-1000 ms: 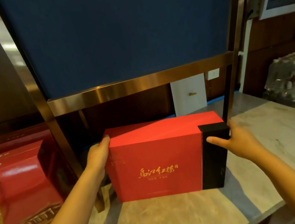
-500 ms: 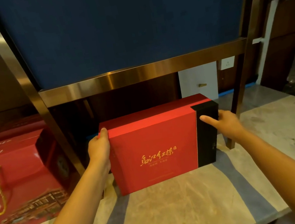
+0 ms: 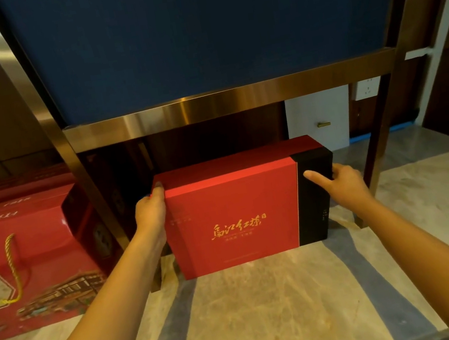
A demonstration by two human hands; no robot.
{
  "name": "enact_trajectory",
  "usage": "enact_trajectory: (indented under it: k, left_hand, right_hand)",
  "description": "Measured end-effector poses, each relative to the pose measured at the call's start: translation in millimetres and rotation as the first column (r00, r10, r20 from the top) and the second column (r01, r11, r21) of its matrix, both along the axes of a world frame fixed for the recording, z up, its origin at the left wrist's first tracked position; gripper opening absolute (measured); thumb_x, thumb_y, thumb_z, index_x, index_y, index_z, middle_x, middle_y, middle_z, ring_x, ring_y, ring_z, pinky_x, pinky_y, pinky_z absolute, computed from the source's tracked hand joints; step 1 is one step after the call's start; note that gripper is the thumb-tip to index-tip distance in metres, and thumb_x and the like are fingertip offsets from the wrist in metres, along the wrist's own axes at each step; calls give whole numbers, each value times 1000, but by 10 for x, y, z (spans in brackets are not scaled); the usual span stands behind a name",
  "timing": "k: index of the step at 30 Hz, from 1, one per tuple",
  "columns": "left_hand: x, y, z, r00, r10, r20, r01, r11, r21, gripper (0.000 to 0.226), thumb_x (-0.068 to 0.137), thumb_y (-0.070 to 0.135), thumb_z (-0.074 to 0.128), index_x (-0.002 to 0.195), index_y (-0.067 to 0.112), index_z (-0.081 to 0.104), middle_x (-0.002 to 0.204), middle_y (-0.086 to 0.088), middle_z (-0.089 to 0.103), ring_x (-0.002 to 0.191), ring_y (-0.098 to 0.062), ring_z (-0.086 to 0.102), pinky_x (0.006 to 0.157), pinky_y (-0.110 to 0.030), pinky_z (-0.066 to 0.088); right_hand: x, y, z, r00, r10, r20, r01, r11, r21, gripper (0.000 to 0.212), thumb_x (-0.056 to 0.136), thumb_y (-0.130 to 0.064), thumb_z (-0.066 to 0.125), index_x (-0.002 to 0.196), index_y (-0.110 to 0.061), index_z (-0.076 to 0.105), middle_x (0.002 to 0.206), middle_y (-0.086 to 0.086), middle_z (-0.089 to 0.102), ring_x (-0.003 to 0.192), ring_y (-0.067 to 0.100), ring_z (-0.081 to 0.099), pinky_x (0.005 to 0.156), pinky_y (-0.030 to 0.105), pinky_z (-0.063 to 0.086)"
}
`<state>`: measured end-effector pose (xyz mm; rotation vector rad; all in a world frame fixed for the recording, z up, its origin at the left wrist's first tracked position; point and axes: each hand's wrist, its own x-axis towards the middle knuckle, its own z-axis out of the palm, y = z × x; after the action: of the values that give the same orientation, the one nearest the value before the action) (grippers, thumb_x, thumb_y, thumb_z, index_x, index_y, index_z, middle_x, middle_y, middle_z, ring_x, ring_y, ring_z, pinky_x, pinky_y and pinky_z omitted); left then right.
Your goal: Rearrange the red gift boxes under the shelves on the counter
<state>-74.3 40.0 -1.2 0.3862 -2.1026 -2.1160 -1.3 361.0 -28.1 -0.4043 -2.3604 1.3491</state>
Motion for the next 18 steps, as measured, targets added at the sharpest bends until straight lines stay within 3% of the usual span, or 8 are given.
enact_trajectory:
  k: [6, 12, 16, 18]
  left_hand:
    - [-61, 17, -14, 999, -15, -32, 15, 1000, -15, 36, 91, 42, 48, 96, 9, 63, 73, -4, 61, 64, -20, 58, 61, -30, 47]
    - [-34, 37, -45, 999, -8, -36, 7, 1000, -26, 34, 90, 44, 46, 78, 15, 58, 68, -2, 57, 59, -18, 56, 54, -29, 44]
    - [19, 40, -129, 999, -6, -32, 5, 1000, -22, 41, 78, 60, 46, 77, 22, 61, 79, -6, 65, 77, -27, 65, 78, -42, 52]
    - [100, 61, -185, 998, 5, -57, -6, 1000, -26, 46, 79, 65, 43, 88, 25, 64, 91, -5, 68, 86, -27, 66, 85, -43, 51]
  right_hand:
    - [-55, 10, -36, 1000, -11, -15, 11, 1000, -9, 52, 82, -43, 63, 121, -8, 60, 118, 12, 68, 109, 26, 64, 81, 29, 50]
    - [-63, 19, -131, 999, -14, -50, 12, 999, -30, 51, 83, -40, 63, 122, -7, 59, 118, 11, 68, 110, 26, 64, 87, 33, 52]
    - [-40, -25, -212, 998, -31, -63, 25, 996, -88, 50, 84, -38, 63, 123, -6, 59, 119, 12, 67, 111, 27, 63, 87, 33, 51]
    - [-17, -51, -274, 998, -49, -39, 46, 996, -78, 51, 85, -38, 62, 124, -7, 58, 120, 12, 67, 111, 28, 63, 85, 32, 51]
